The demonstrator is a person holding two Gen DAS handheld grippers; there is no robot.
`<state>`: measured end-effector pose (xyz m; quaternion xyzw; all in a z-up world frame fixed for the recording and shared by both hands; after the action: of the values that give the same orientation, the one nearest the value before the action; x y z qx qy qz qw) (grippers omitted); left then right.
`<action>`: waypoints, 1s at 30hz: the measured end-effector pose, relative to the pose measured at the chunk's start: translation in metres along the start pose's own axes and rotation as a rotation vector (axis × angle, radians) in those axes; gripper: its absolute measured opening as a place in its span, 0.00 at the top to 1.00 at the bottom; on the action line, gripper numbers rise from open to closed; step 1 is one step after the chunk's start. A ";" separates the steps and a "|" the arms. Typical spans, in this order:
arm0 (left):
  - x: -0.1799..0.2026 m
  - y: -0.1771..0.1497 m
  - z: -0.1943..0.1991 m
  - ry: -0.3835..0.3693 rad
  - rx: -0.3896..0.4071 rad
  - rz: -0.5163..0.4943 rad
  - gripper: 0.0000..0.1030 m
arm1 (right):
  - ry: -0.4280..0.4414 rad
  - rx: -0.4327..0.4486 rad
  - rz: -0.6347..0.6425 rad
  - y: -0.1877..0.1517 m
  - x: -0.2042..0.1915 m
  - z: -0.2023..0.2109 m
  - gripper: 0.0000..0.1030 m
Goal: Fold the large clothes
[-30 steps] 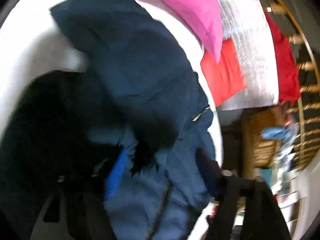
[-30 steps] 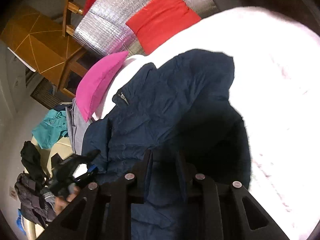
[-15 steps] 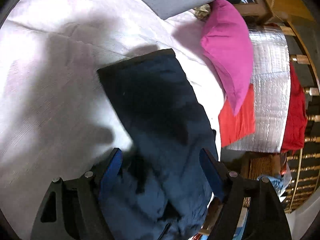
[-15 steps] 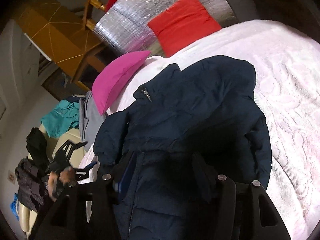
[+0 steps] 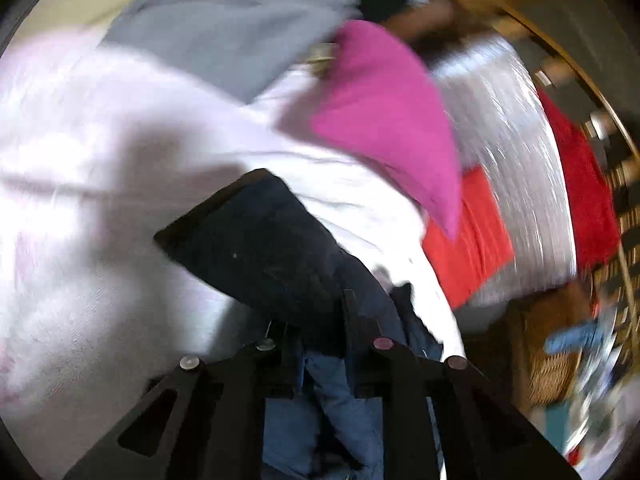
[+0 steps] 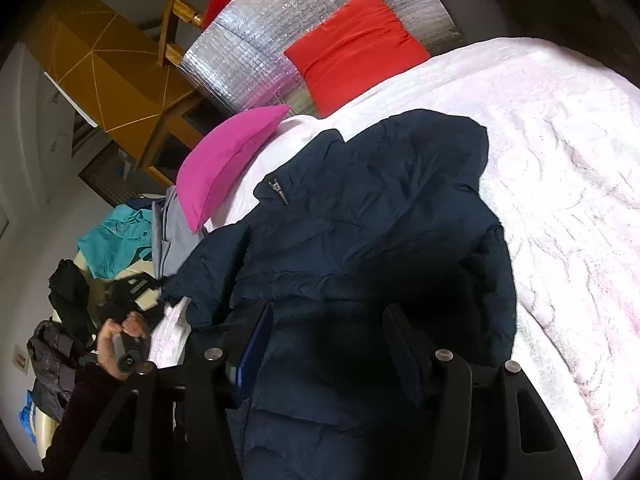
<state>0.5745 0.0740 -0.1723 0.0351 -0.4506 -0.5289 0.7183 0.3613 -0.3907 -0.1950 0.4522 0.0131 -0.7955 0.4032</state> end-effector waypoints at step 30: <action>0.155 -0.202 -0.011 -0.343 -0.362 -0.463 0.40 | -0.017 0.057 -0.126 0.013 0.044 0.037 0.40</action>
<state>0.4399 -0.1419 -0.1905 -0.0811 -0.4438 -0.7476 0.4875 0.3319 -0.4412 -0.2006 0.4549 0.0156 -0.8233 0.3393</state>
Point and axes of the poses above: each gripper's, at about its wrist camera, not at the fingertips, and z roughly against the way its jaws point, x to its right, y to its top, the point moved 6 cm from there along -z, roughly the way its jaws point, and after that the axes turned 14 degrees about -z, right-handed, at the moved point
